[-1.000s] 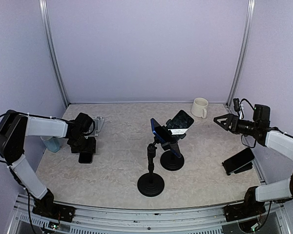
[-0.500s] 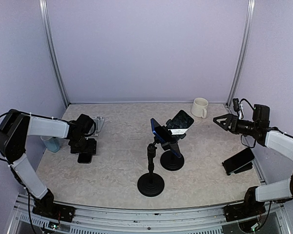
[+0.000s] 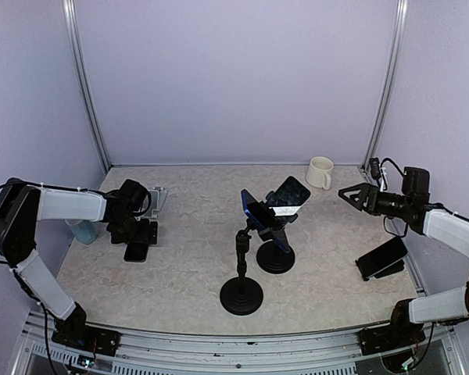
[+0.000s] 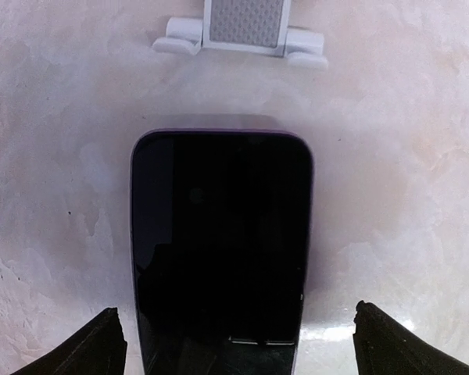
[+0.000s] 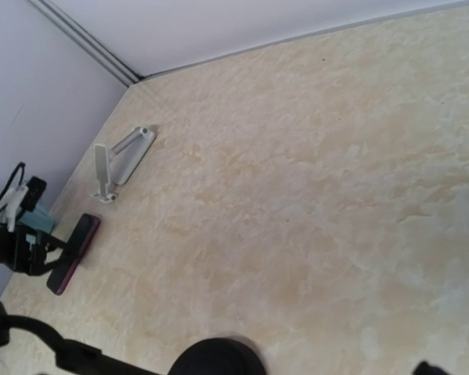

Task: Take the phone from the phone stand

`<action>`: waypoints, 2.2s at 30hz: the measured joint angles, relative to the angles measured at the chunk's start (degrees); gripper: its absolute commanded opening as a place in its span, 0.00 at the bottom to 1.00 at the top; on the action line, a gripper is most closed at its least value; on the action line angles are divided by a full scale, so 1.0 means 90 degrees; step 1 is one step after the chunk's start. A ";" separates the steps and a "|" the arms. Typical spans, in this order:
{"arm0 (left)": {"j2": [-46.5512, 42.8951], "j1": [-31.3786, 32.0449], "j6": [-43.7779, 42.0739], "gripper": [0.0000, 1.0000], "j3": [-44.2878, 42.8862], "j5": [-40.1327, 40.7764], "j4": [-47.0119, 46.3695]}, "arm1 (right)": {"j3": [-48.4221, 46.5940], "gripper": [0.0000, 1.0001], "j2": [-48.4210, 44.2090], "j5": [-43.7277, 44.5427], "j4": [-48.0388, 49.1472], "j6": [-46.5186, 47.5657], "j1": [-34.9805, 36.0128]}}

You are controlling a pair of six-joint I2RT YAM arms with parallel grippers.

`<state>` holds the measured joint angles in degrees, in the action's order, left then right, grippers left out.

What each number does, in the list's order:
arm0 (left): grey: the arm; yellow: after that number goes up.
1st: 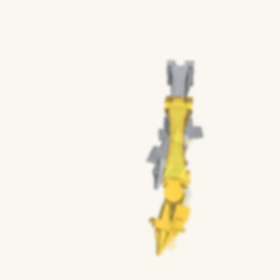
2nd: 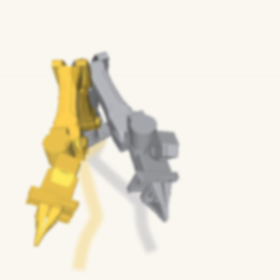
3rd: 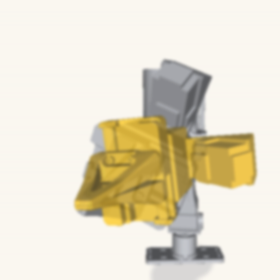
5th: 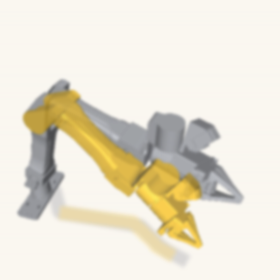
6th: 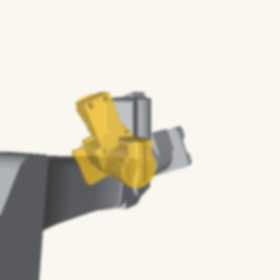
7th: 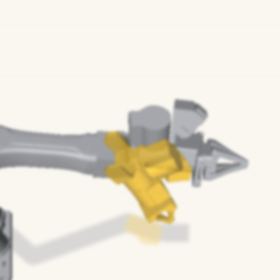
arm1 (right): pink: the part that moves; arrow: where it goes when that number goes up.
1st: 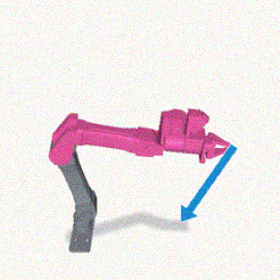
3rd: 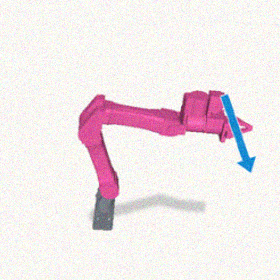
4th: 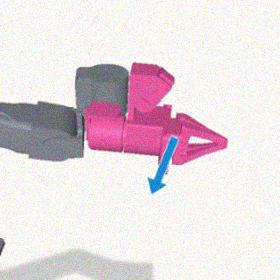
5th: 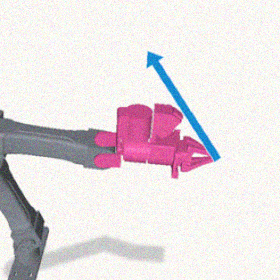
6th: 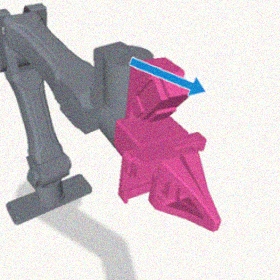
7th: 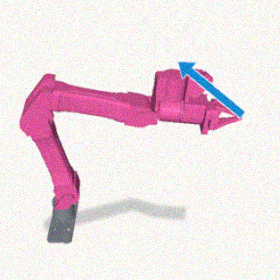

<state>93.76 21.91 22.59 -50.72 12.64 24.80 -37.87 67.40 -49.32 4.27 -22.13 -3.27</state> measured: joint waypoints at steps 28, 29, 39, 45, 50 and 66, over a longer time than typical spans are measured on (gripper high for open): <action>-0.1948 0.0369 -0.0449 0.99 -0.0248 -0.0692 -0.0619 | 0.0716 0.97 -0.1979 0.0442 -0.0180 -0.1387 0.2625; -0.1950 0.0381 -0.0440 0.99 -0.0250 -0.0702 -0.0670 | 0.0741 0.96 -0.1982 0.0544 -0.0134 -0.1455 0.2742; -0.1948 0.0580 -0.0391 0.99 -0.0248 -0.0733 -0.0843 | 0.0869 0.89 -0.1625 0.1761 0.0379 -0.2076 0.3733; -0.1948 0.0624 -0.0391 0.99 -0.0248 -0.0731 -0.0850 | 0.0869 0.84 -0.1144 0.2052 0.0809 -0.2278 0.3827; -0.1948 0.0668 -0.0391 0.99 -0.0248 -0.0731 -0.0850 | 0.0869 0.81 -0.0818 0.2059 0.1236 -0.2443 0.3857; -0.1778 0.0867 -0.0384 0.99 -0.0250 -0.0695 -0.0872 | 0.0872 0.66 -0.0294 0.1933 0.2091 -0.2941 0.4078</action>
<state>77.76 29.71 19.14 -52.97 6.39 16.95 -30.02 64.75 -31.92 23.09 -48.60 33.43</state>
